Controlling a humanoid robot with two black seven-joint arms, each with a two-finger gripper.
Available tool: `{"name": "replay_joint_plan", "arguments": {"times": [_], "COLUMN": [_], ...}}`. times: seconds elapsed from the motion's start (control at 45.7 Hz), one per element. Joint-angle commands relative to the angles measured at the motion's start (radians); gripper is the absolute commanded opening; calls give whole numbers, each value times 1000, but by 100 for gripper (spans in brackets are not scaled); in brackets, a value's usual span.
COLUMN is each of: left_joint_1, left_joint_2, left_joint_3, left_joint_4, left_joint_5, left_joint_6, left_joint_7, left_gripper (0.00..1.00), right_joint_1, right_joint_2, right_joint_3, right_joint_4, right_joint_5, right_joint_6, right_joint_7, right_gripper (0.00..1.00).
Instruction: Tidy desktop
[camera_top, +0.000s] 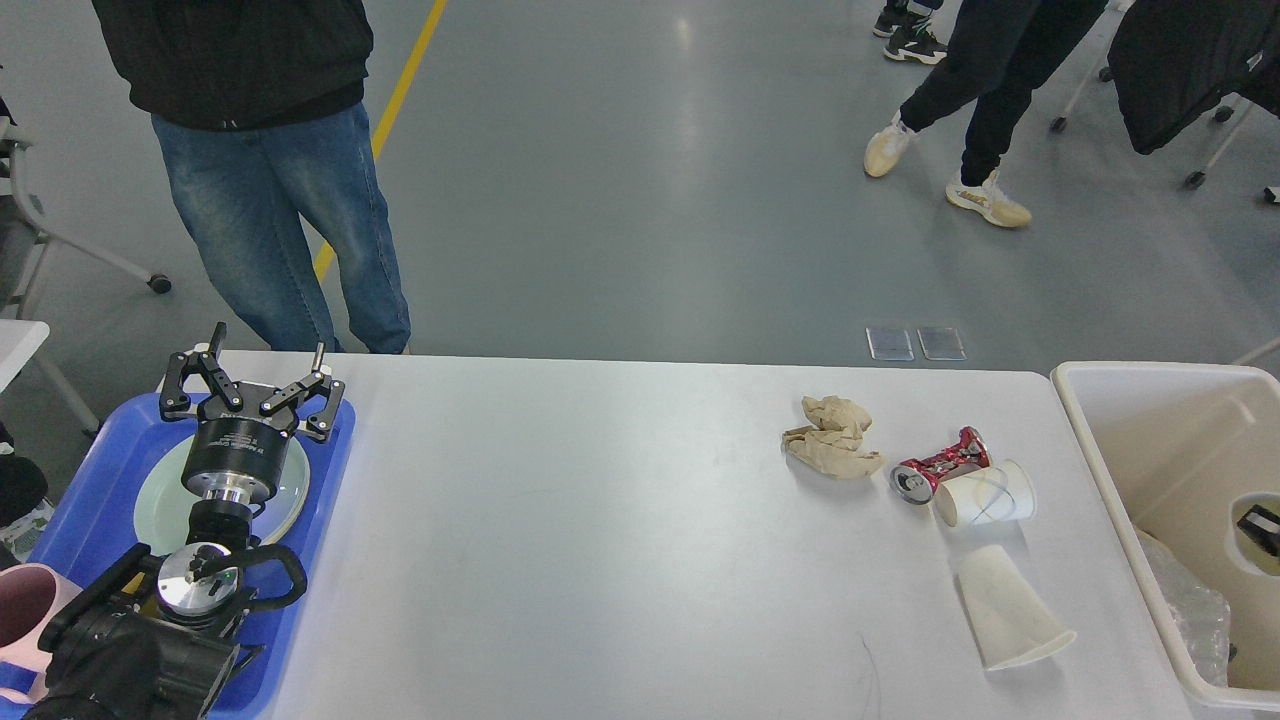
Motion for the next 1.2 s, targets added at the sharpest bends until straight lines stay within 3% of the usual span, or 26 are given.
{"name": "replay_joint_plan", "arguments": {"times": [0.0,0.197,0.459,0.481,0.547,0.568,0.59,1.006,1.181], "left_joint_1": [0,0,0,0,0,0,0,0,0], "left_joint_2": [0,0,0,0,0,0,0,0,0], "left_joint_3": [0,0,0,0,0,0,0,0,0], "left_joint_4": [1,1,1,1,1,1,-1,-1,0], "left_joint_5": [1,1,1,1,-1,-1,-1,-1,1], "left_joint_6": [0,0,0,0,0,0,0,0,0], "left_joint_7": [0,0,0,0,0,0,0,0,0], "left_gripper": [96,96,96,96,96,96,96,96,96], "right_joint_1": [-144,-187,-207,-206,-196,-196,-198,-183,-72], "right_joint_2": [108,157,153,150,145,145,147,141,47], "right_joint_3": [-1,-4,0,0,2,2,2,2,2], "right_joint_4": [-147,-181,-180,-180,-177,-175,-173,-146,-14], "right_joint_5": [4,4,4,4,4,4,4,4,3], "right_joint_6": [-77,-140,-149,-157,-207,-230,-247,-252,-215], "right_joint_7": [-1,-5,-8,-8,-7,-7,-7,-2,1], "right_gripper": [0,0,1,18,83,97,100,100,100]}}
